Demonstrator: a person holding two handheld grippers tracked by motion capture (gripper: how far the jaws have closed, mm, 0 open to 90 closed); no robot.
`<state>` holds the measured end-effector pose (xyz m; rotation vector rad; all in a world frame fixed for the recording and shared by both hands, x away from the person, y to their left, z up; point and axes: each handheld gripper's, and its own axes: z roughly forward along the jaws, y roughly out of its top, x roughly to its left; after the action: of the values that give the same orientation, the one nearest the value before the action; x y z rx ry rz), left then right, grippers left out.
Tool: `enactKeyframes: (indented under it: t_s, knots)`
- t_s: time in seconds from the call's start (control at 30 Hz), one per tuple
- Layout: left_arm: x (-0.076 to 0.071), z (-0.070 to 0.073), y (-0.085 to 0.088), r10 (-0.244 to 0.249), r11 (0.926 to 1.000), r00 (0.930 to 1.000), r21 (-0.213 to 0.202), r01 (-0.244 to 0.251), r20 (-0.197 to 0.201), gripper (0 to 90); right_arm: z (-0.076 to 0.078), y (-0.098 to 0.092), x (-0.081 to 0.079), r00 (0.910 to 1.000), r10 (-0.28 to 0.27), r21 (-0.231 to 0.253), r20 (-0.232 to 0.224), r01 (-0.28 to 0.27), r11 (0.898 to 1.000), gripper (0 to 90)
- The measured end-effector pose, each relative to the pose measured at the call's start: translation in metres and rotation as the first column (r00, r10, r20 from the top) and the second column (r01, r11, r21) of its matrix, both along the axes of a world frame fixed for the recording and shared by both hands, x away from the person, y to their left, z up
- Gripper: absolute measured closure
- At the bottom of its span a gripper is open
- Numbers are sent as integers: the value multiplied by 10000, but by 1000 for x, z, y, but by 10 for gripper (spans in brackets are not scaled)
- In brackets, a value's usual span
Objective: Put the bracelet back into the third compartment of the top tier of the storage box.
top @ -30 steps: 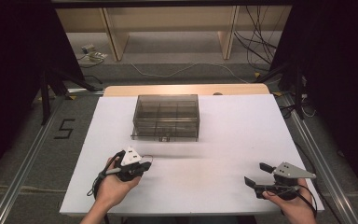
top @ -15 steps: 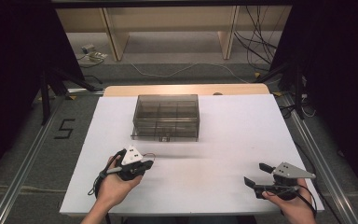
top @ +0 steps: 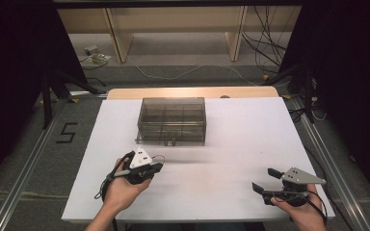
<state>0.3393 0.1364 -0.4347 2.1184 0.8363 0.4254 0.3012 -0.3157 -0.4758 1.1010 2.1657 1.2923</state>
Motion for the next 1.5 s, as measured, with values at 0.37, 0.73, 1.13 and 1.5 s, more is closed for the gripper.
enactKeyframes:
  t_s: [0.37,0.73,1.13,1.5]
  knots:
    - [3,6,-10,-179,9998,9998,-13,179,101,899,0,0,0,10000,11,33,10,-11,10000,168]
    - [7,11,-21,-354,9994,9992,-45,355,200,899,0,0,0,10000,11,12,-32,-11,10000,168]
    - [10,15,-28,-489,9988,9985,-25,490,236,899,0,1,0,10000,43,6,-61,-43,10000,168]
    - [13,17,-33,-529,9986,9983,-61,530,257,898,0,2,0,9999,106,39,-71,-106,9999,168]
